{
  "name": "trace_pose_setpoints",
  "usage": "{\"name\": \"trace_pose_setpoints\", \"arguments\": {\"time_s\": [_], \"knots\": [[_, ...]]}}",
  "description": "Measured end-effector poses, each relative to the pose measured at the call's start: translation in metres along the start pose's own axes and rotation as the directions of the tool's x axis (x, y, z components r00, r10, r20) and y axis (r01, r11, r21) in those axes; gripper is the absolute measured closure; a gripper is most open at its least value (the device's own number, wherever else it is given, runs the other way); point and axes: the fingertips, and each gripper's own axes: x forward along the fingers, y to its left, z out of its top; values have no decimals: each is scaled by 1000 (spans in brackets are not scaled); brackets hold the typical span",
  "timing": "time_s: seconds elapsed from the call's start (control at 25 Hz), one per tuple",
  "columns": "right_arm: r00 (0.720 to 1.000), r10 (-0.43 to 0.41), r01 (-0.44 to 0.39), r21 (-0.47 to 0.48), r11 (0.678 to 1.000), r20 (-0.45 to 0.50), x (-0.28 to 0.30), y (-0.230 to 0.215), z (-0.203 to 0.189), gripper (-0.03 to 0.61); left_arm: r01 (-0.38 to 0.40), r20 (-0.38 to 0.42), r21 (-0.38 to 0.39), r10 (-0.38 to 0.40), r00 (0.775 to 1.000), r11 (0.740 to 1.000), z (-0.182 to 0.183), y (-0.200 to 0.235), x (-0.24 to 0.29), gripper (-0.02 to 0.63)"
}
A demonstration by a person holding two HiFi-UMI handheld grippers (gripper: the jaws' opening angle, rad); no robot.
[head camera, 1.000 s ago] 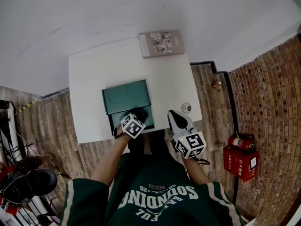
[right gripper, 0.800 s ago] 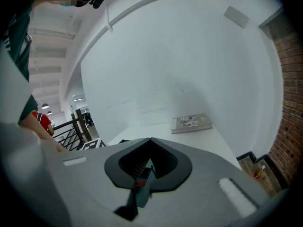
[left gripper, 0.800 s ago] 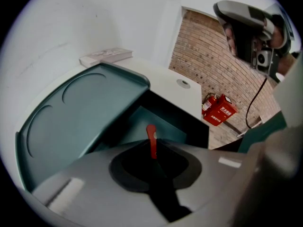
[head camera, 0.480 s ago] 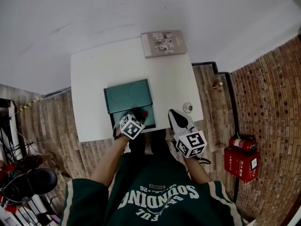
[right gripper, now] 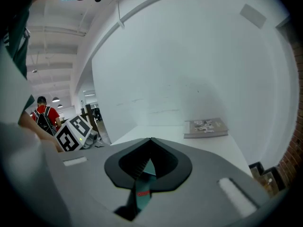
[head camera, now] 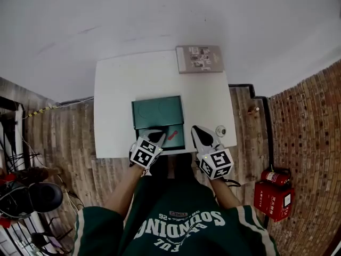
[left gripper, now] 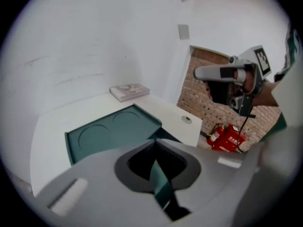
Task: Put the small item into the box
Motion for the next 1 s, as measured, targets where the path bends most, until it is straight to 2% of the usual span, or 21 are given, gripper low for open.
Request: {"name": "trace_pose_setpoints", "arguments": {"time_s": [0.2,0.44,0.76,0.92,1.0], "knots": [[999,52,-52,-30,998,6,24,17,12,575,-72,123,-83,82,989,994,13,30,-32,563],[994,100,-98,-78,992,31,44,36,33,575,-138,251,-147,172,953,979,34,56,-82,563],[985,142,-129,-127,983,96,58,56,73,575,-217,381,-179,271,884,960,64,82,-144,563],[981,144,-125,-146,981,128,58,60,87,576,-217,477,-165,270,836,962,81,84,-170,563],[981,142,-122,-151,981,134,56,61,89,576,-219,500,-156,269,823,963,83,83,-178,563]]}}
